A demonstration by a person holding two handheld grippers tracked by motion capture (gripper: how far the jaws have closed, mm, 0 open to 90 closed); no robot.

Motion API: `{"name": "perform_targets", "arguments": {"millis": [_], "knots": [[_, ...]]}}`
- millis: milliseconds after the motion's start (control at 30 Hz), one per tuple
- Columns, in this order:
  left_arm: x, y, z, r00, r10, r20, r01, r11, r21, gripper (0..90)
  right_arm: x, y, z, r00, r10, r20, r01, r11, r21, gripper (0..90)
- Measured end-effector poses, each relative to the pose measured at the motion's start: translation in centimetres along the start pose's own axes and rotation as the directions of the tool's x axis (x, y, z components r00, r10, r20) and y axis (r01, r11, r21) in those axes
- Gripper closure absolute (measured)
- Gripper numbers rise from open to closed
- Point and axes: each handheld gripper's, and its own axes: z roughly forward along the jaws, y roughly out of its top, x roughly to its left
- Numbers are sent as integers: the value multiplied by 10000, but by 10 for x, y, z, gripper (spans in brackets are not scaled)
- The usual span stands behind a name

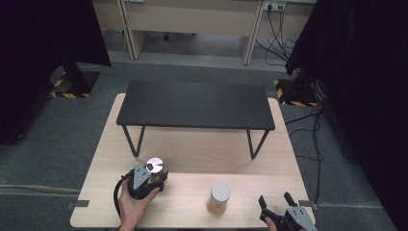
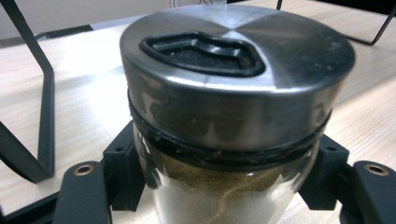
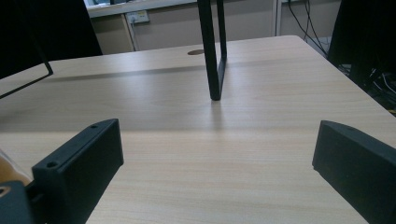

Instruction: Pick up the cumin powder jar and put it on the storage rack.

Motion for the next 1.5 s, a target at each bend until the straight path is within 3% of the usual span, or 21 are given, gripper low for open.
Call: {"name": "perform_targets", "arguments": {"millis": [167,300,633,1100,1367,1500], "knots": [[-2,10,-9,10000,85,33,-84,9994,-323,303,0,0,0,10000,19,14,-19,10000,-6,20],[-4,28,-22,9997,145,205,-129,9970,-761,303,0,0,0,10000,10,-15,-10,10000,-6,20],[-7,49,-35,9995,152,261,-123,9942,-1066,303,1,1,0,10000,13,-41,-13,10000,3,20],[-8,63,-53,9991,213,376,-161,9907,-1349,303,1,1,0,10000,18,-39,-18,10000,-5,21],[-7,66,-53,9990,196,406,-140,9910,-1333,303,1,1,0,10000,18,-53,-17,10000,27,20],[-4,76,-52,9992,183,349,-138,9919,-1260,303,1,1,1,10000,-2,-65,2,10000,27,21]]}}
